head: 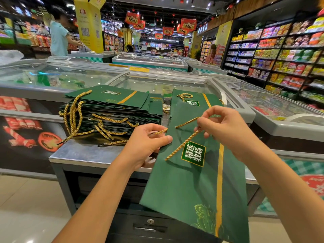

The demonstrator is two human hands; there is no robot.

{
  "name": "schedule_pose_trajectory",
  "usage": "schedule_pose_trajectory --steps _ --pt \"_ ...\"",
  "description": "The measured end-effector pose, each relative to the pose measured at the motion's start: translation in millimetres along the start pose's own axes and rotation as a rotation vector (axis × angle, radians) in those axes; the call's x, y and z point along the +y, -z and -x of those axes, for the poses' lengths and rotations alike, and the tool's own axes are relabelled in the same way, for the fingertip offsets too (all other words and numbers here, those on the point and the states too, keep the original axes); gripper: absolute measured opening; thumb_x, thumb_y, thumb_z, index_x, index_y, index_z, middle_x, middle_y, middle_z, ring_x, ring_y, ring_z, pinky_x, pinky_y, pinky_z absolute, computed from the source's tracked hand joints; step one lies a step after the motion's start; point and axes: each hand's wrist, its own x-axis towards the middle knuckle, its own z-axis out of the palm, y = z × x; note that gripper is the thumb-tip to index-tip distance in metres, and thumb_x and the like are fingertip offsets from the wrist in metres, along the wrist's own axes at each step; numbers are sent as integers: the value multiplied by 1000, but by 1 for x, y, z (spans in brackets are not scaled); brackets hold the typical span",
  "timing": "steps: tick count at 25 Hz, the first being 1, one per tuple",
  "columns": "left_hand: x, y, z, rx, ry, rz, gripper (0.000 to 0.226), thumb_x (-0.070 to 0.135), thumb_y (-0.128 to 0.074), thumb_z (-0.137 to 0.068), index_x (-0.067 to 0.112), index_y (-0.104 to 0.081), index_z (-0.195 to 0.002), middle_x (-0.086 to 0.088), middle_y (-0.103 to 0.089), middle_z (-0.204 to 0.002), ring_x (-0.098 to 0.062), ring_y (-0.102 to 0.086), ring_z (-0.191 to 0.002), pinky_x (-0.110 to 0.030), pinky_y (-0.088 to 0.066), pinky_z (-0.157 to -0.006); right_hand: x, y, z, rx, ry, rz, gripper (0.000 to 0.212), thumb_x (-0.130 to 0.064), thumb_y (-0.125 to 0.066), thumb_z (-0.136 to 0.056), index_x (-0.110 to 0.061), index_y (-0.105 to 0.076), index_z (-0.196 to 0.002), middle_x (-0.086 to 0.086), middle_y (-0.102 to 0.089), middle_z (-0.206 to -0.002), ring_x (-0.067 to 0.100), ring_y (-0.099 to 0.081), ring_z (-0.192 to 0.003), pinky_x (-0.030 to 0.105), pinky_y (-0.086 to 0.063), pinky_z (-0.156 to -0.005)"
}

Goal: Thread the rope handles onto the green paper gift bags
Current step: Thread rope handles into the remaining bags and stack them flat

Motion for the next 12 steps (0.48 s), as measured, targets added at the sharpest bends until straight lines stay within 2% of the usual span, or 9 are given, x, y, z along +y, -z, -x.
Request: schedule_pose_trajectory --steps 3,6,8,10,12 --pt "-1 0 0 7 -1 17 28 2 -79 -81 8 -67 -106 -13 -77 -94 -17 -71 -76 -22 -54 -59 3 1 1 -45 -91 -182 8 0 -60 -94 -7 -57 -91 8 -71 -68 15 -53 -56 25 -41 -56" --pt "-2 0 0 45 -15 25 29 3 -80 -81 8 -67 -107 -15 -77 -97 -18 -72 -78 -24 -54 -61 11 1 4 -86 -124 -5 3 -11 -71 -91 -10 -71 -93 5 -56 -62 16 -48 -60 27 -42 -62" --pt "-1 0 1 49 -20 35 30 2 -79 -82 7 -67 -108 -15 -77 -97 -19 -73 -79 -25 -56 -62 13 -1 7 -98 -88 132 6 -22 -77 -89 -17 -78 -92 6 -61 -65 14 -53 -62 25 -47 -62" --pt "-1 -1 2 49 -24 49 29 0 -78 -83 7 -66 -108 -14 -77 -96 -19 -74 -80 -25 -58 -63 11 -2 8 -58 -70 85 9 -20 -73 -92 -13 -77 -90 3 -67 -66 10 -57 -60 21 -50 -58" --pt "0 -1 2 58 -27 64 29 -1 -77 -83 7 -66 -107 -14 -77 -93 -16 -73 -75 -22 -55 -56 9 3 4 14 -101 -45 12 -14 -63 -97 -4 -69 -93 4 -67 -64 12 -55 -57 25 -46 -58"
